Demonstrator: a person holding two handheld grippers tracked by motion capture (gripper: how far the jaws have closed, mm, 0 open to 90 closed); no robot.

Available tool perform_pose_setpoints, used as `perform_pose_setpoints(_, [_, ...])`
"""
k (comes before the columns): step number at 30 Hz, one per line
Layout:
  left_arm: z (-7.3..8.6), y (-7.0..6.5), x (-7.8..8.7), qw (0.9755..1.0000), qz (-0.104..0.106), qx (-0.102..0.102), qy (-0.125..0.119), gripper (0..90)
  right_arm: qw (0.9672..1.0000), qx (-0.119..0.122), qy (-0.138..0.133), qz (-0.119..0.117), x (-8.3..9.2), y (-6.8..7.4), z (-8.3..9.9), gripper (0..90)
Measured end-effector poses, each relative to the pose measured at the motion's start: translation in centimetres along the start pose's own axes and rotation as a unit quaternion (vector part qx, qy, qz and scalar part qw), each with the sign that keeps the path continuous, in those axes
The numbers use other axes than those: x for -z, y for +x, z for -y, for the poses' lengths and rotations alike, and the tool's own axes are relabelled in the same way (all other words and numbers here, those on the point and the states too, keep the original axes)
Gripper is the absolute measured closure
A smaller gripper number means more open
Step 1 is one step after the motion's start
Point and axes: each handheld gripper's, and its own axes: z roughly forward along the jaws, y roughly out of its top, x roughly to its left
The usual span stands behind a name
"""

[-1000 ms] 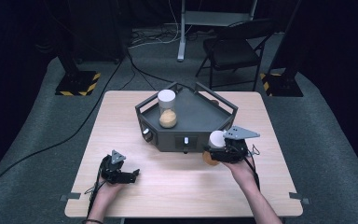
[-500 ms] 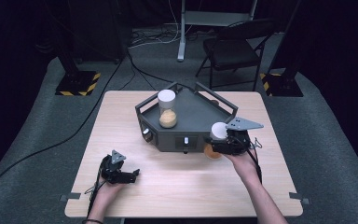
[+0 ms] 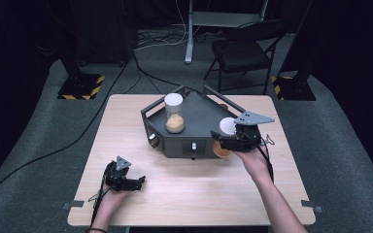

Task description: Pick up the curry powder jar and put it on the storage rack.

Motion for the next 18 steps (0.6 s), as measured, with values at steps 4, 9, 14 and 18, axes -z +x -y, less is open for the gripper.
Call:
perform_pose_setpoints(4, [0.0,0.0,0.0,1.0,0.0,0.0,0.0,2.0,1.0,0.003,0.0,0.003,-0.1,-0.2,-0.8,34.2])
perform_pose_setpoints(9, [0.0,0.0,0.0,1.0,0.0,0.0,0.0,2.0,1.0,-0.001,-0.005,0.008,-0.1,-0.5,-1.5,34.2])
perform_pose_setpoints(14, [0.0,0.0,0.0,1.0,0.0,0.0,0.0,2.0,0.9999,-0.005,-0.008,0.014,-0.3,-0.7,-2.0,34.2])
perform_pose_setpoints(18, [0.0,0.0,0.0,1.0,0.001,0.0,0.0,2.0,0.9997,-0.007,-0.008,0.02,-0.6,-0.9,-2.4,34.2])
